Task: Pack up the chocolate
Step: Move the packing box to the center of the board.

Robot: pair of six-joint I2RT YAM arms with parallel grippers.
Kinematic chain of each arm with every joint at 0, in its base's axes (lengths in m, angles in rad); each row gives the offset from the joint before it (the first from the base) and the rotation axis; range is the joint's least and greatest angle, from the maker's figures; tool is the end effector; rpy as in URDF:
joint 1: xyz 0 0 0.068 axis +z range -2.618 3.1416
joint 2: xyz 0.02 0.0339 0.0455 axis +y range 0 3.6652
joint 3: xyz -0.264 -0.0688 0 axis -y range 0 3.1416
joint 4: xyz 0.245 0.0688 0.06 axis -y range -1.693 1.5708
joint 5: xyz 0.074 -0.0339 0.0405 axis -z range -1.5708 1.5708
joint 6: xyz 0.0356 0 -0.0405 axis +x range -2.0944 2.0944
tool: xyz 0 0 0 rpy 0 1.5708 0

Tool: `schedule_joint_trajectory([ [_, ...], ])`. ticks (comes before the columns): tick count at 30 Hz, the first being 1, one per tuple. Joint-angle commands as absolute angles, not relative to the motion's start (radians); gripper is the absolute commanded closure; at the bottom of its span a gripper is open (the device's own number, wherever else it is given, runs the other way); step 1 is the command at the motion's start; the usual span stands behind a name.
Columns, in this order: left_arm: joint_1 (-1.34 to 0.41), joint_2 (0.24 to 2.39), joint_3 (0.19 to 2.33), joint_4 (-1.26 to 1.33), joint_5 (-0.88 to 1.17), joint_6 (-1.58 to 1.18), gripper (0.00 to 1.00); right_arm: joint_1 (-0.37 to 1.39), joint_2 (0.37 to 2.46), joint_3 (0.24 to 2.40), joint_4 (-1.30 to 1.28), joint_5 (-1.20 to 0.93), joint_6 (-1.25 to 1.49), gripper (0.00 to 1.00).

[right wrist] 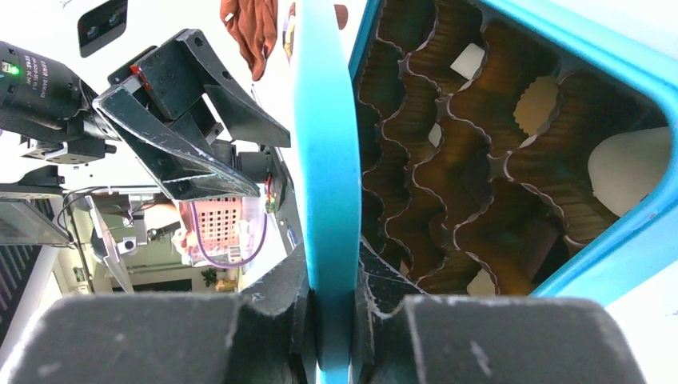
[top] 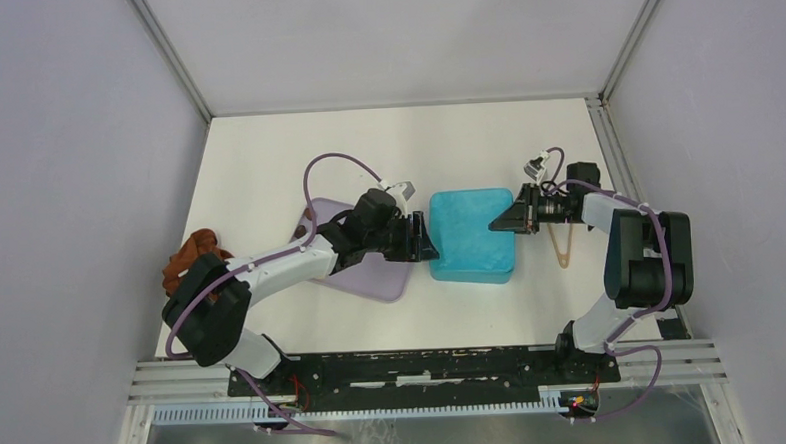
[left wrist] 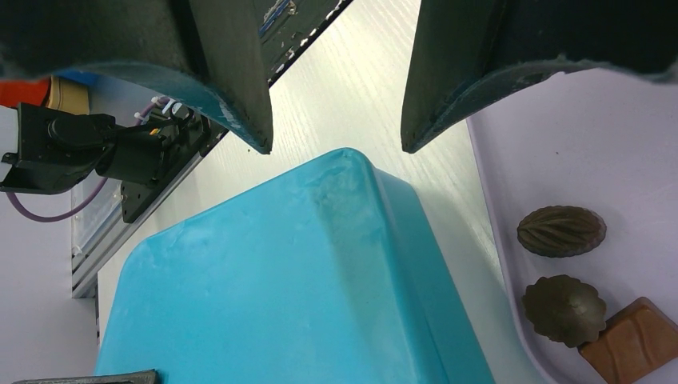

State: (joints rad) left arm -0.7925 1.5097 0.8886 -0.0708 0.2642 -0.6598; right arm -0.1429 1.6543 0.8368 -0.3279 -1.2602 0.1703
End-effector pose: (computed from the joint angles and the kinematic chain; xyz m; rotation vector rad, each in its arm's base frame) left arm 0.2191 -0.2355 0.2141 0.3164 2.4445 -1.0123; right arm 0.2903 -0.0075 0.1616 0.0009 2.2808 1.6496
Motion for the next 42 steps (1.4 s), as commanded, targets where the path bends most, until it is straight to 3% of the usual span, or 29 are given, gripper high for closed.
schedule_joint_trajectory([
  [1, -0.796, 1.491, 0.884, -0.019, 0.262, -0.627, 0.34, -0.152, 1.661, 0.883, -0.315, -1.269, 0.142, 0.85],
  [6, -0.795, 1.512, 0.886, -0.013, 0.268, -0.627, 0.34, -0.152, 1.686, 0.910, -0.376, -1.229, 0.080, 0.75],
  [14, -0.795, 1.575, 0.922, -0.026, 0.267, -0.631, 0.35, -0.152, 1.718, 0.969, -0.461, -1.177, 0.008, 0.71],
  [23, -0.796, 1.608, 0.964, -0.032, 0.252, -0.634, 0.35, -0.155, 1.733, 1.014, -0.524, -1.127, -0.074, 0.56],
  [32, -0.795, 1.607, 0.963, -0.040, 0.256, -0.627, 0.35, -0.179, 1.726, 1.083, -0.608, -1.041, -0.158, 0.49],
  [42, -0.795, 1.633, 0.990, -0.039, 0.264, -0.621, 0.34, -0.209, 1.691, 1.083, -0.623, -0.946, -0.202, 0.49],
])
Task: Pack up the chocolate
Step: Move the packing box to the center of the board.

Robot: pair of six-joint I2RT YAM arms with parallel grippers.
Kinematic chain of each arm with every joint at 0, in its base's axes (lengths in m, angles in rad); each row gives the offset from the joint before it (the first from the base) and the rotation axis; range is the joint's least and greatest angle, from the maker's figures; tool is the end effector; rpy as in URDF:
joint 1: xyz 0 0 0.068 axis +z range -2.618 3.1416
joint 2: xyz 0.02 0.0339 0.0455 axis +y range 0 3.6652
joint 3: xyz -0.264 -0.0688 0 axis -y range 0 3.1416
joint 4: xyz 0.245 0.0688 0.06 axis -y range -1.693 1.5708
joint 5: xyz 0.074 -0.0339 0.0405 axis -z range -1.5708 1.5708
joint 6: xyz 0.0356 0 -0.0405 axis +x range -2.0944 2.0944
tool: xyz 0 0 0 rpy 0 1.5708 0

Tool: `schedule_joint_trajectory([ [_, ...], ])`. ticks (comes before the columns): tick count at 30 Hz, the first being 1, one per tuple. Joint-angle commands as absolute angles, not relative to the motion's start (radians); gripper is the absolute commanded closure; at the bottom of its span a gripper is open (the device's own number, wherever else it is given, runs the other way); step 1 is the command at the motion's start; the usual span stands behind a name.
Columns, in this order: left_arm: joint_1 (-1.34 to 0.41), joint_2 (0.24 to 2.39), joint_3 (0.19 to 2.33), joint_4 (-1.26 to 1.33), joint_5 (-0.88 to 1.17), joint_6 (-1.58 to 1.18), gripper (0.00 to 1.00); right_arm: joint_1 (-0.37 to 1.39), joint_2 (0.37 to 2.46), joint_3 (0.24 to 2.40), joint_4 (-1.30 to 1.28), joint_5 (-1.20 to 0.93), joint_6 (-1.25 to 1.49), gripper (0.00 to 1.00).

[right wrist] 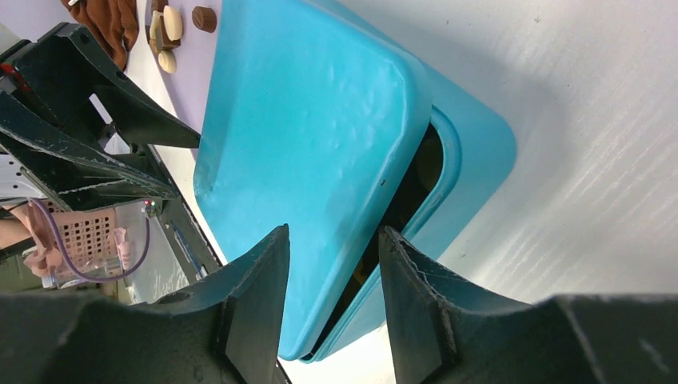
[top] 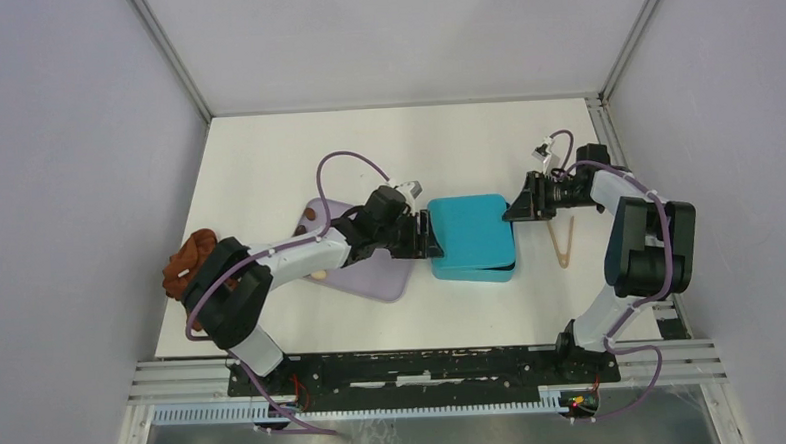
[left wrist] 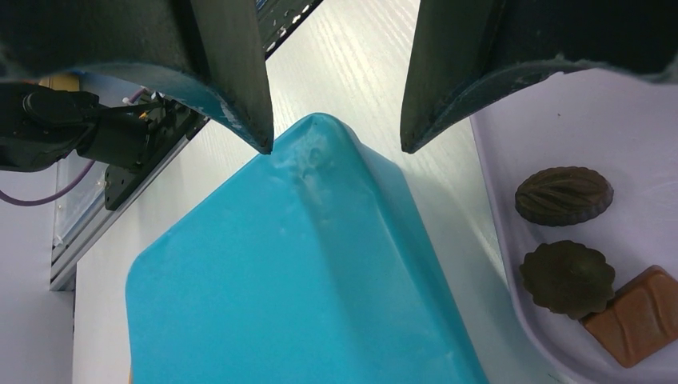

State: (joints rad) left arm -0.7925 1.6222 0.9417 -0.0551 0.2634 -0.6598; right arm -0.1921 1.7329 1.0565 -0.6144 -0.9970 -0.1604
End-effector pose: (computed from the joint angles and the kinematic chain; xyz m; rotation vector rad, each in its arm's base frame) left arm 0.2336 -0.2501 0.1969 0.3130 2.4897 -0.9861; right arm 0.3169 -0.0312 0.1778 -0.1477 2.4290 1.2404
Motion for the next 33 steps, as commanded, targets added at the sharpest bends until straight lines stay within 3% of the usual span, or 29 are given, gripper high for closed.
schedule_joint_trajectory([
  [1, -0.795, 1.635, 0.993, -0.040, 0.265, -0.620, 0.34, -0.212, 1.688, 1.081, -0.624, -0.943, -0.206, 0.49],
  [8, -0.794, 1.655, 1.017, -0.043, 0.269, -0.615, 0.33, -0.239, 1.640, 1.088, -0.633, -0.922, -0.256, 0.48],
  [15, -0.786, 1.671, 1.040, -0.069, 0.247, -0.621, 0.29, -0.236, 1.636, 1.068, -0.650, -0.923, -0.317, 0.30],
  [33, -0.784, 1.783, 1.176, -0.071, 0.295, -0.624, 0.29, -0.099, 1.667, 1.060, -0.644, -0.873, -0.316, 0.31],
])
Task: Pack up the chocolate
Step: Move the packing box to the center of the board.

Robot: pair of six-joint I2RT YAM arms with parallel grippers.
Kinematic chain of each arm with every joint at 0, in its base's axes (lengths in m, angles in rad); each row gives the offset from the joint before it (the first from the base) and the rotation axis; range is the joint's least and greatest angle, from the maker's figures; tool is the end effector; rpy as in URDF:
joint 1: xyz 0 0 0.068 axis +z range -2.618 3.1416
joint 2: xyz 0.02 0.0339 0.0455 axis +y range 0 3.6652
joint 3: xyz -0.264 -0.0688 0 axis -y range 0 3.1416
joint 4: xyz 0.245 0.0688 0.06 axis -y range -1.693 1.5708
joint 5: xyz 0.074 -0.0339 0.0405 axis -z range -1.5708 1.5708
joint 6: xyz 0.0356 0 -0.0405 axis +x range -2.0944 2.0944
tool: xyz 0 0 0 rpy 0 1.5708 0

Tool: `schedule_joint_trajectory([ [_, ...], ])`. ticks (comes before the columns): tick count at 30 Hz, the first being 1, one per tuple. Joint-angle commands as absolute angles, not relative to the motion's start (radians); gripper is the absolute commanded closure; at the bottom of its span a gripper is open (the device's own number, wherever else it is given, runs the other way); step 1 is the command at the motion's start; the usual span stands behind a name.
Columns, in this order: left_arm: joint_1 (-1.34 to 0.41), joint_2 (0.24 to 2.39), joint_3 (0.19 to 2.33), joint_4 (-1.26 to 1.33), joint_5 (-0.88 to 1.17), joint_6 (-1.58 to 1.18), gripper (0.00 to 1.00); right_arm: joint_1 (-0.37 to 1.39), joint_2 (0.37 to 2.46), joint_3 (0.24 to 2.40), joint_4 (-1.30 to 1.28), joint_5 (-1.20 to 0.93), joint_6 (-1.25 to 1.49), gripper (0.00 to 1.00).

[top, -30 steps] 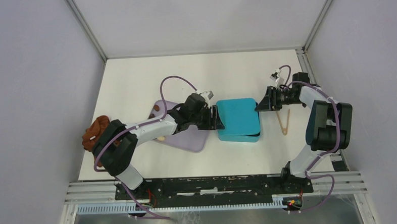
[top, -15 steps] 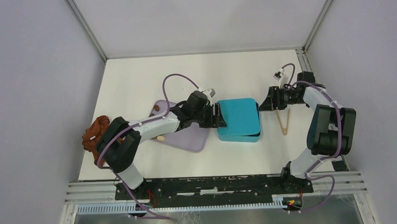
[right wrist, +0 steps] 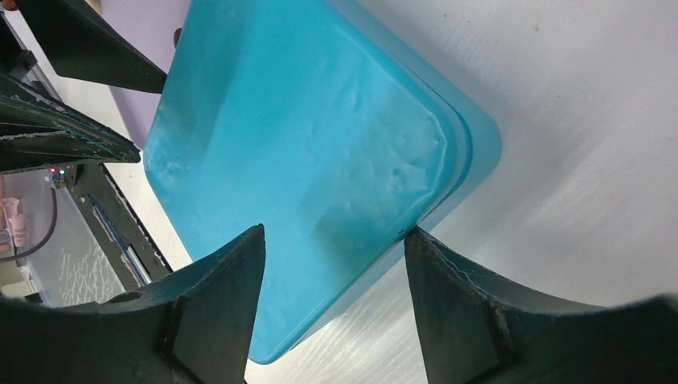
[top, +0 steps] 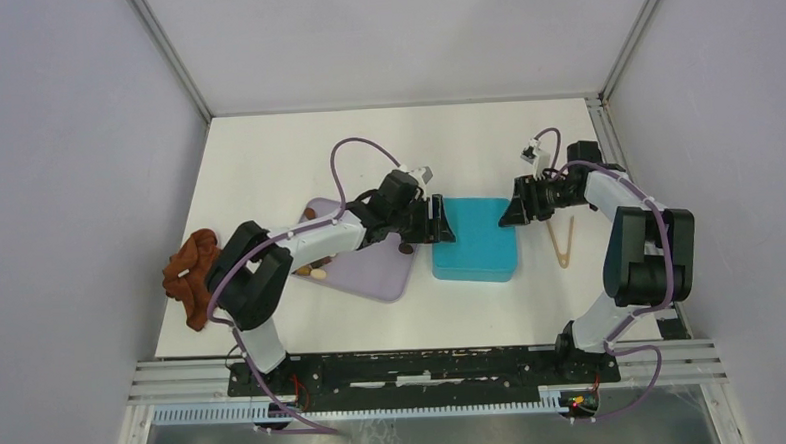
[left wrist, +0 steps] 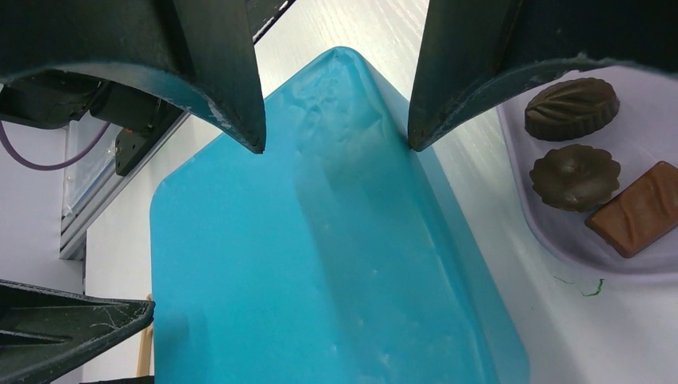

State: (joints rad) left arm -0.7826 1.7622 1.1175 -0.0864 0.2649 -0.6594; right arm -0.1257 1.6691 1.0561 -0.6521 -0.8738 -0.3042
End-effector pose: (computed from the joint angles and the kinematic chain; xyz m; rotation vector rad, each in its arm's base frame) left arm 0.2648 -0.2765 0.2011 0.3021 2.4844 -0.9862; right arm 0.3109 -0.0118 0.1920 -0.3974 2.4458 1.0464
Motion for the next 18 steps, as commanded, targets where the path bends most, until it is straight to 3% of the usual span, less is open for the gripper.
schedule_joint_trajectory([
  [1, -0.784, 1.788, 1.182, -0.073, 0.298, -0.624, 0.29, -0.095, 1.665, 1.060, -0.644, -0.878, -0.315, 0.31],
  [11, -0.785, 1.834, 1.217, -0.075, 0.310, -0.636, 0.30, -0.079, 1.667, 1.065, -0.628, -0.844, -0.308, 0.35],
  [18, -0.782, 1.853, 1.220, -0.110, 0.271, -0.658, 0.30, -0.104, 1.643, 1.137, -0.636, -0.766, -0.353, 0.26],
])
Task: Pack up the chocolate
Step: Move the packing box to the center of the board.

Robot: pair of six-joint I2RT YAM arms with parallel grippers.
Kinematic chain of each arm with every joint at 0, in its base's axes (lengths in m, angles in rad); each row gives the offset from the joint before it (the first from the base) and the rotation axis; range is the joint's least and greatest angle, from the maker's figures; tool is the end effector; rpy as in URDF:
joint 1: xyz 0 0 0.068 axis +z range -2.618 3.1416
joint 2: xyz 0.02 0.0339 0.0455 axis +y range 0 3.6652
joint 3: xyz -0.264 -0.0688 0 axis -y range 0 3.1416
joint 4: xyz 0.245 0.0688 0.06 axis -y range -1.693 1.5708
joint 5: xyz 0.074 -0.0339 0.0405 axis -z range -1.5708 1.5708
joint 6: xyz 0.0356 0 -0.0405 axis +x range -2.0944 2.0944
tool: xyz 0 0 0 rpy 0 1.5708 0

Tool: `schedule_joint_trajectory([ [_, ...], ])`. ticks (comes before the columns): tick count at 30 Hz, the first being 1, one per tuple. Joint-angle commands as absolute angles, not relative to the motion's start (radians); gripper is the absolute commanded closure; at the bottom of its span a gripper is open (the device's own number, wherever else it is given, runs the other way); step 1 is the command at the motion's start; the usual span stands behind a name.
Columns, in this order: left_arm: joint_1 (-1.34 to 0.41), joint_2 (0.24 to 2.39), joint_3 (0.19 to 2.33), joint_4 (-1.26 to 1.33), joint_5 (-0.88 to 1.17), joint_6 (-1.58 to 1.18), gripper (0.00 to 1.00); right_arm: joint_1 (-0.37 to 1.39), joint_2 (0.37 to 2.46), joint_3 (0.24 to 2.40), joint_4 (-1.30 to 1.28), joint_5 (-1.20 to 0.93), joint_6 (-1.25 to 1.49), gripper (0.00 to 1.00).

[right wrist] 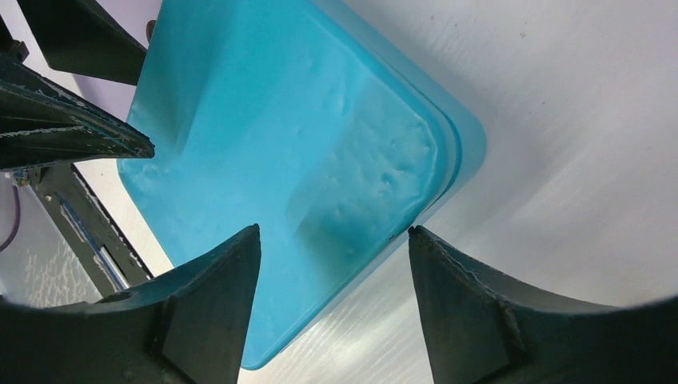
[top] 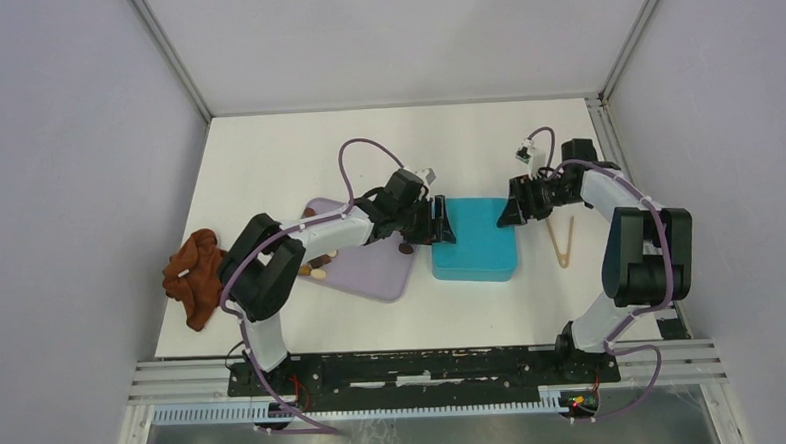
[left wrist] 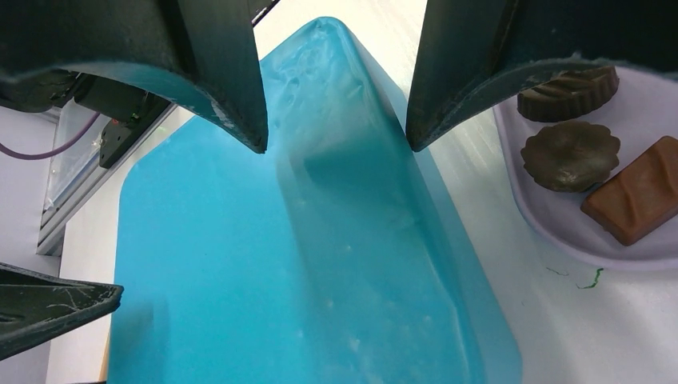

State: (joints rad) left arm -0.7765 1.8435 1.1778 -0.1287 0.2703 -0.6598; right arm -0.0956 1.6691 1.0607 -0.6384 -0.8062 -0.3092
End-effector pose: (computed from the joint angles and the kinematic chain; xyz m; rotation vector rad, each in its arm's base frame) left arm 0.2764 -0.2848 0.1863 0.2918 2.5506 -0.9522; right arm 0.3137 -0.0043 0.1919 -0.4409 2.4737 0.9648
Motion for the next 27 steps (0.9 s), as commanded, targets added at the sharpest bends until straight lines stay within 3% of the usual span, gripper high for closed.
schedule_joint_trajectory([
  [1, -0.781, 1.855, 1.220, -0.110, 0.269, -0.663, 0.30, -0.111, 1.638, 1.154, -0.645, -0.756, -0.369, 0.25],
  [8, -0.778, 1.871, 1.243, -0.120, 0.270, -0.671, 0.30, -0.143, 1.560, 1.264, -0.785, -0.821, -0.676, 0.24],
  [11, -0.778, 1.875, 1.244, -0.119, 0.274, -0.675, 0.30, -0.140, 1.535, 1.290, -1.072, -1.046, -1.130, 0.19],
  [12, -0.778, 1.875, 1.243, -0.119, 0.275, -0.677, 0.30, -0.134, 1.534, 1.293, -1.206, -1.107, -1.372, 0.19],
  [18, -0.776, 1.879, 1.239, -0.113, 0.284, -0.688, 0.30, 0.047, 1.379, 1.092, -1.259, -1.058, -1.681, 0.32],
  [20, -0.776, 1.879, 1.239, -0.113, 0.284, -0.690, 0.30, 0.120, 1.332, 1.051, -1.252, -1.044, -1.706, 0.44],
  [24, -0.776, 1.880, 1.239, -0.111, 0.285, -0.693, 0.30, 0.274, 1.273, 0.958, -1.122, -0.938, -1.546, 0.80],
  [27, -0.776, 1.881, 1.239, -0.107, 0.289, -0.696, 0.30, 0.393, 1.232, 0.854, -0.945, -0.801, -1.386, 0.90],
])
